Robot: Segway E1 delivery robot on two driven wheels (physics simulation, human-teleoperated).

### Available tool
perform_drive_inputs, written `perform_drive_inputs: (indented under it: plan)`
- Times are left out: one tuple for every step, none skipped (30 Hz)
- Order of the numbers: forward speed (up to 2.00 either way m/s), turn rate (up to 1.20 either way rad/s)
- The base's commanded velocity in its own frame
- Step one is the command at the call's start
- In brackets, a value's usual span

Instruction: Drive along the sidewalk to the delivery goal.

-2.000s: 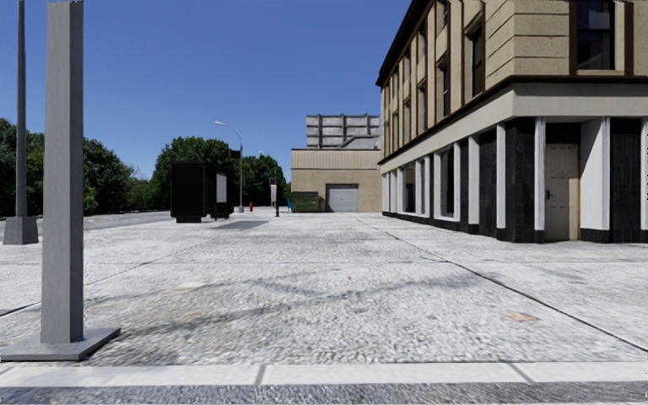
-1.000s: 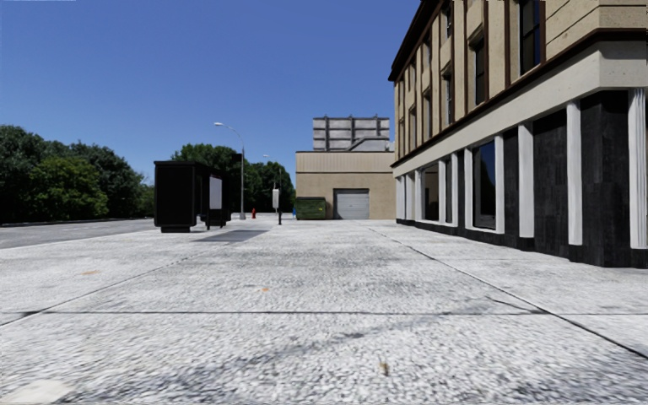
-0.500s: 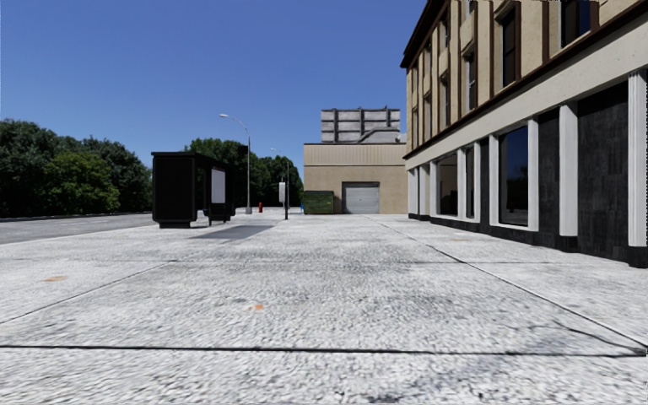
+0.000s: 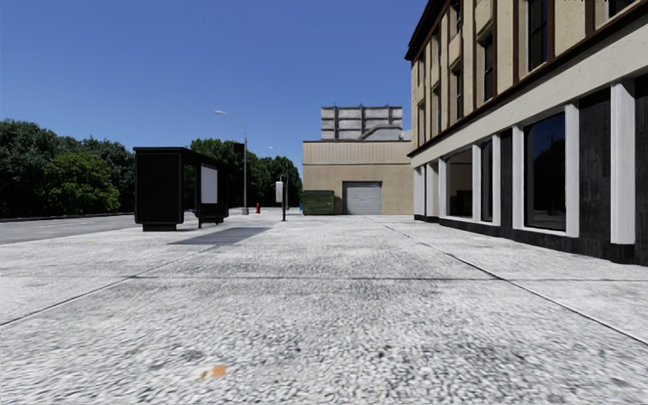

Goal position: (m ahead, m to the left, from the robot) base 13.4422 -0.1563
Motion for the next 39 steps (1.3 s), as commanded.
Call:
perform_drive_inputs:
  plan:
    - [2.0,0.0]
    - [2.0,0.0]
    - [2.0,0.0]
    - [2.0,0.0]
    - [2.0,0.0]
    - [2.0,0.0]
    - [2.0,0.0]
    - [2.0,0.0]
    - [2.0,0.0]
    - [2.0,0.0]
    - [2.0,0.0]
    - [2.0,0.0]
    - [2.0,0.0]
    - [2.0,0.0]
    - [2.0,0.0]
    - [2.0,0.0]
    - [2.0,0.0]
    - [2.0,0.0]
    - [2.0,0.0]
    - [2.0,0.0]
    - [2.0,0.0]
    - [2.0,0.0]
    - [2.0,0.0]
    - [2.0,0.0]
    - [2.0,0.0]
    - [2.0,0.0]
    - [2.0,0.0]
    - [2.0,0.0]
    - [2.0,0.0]
    - [2.0,0.0]
    - [2.0,0.0]
    - [2.0,0.0]
    - [2.0,0.0]
    - [2.0,0.0]
    - [2.0,0.0]
    - [2.0,0.0]
    - [2.0,0.0]
    - [2.0,0.0]
    - [2.0,0.0]
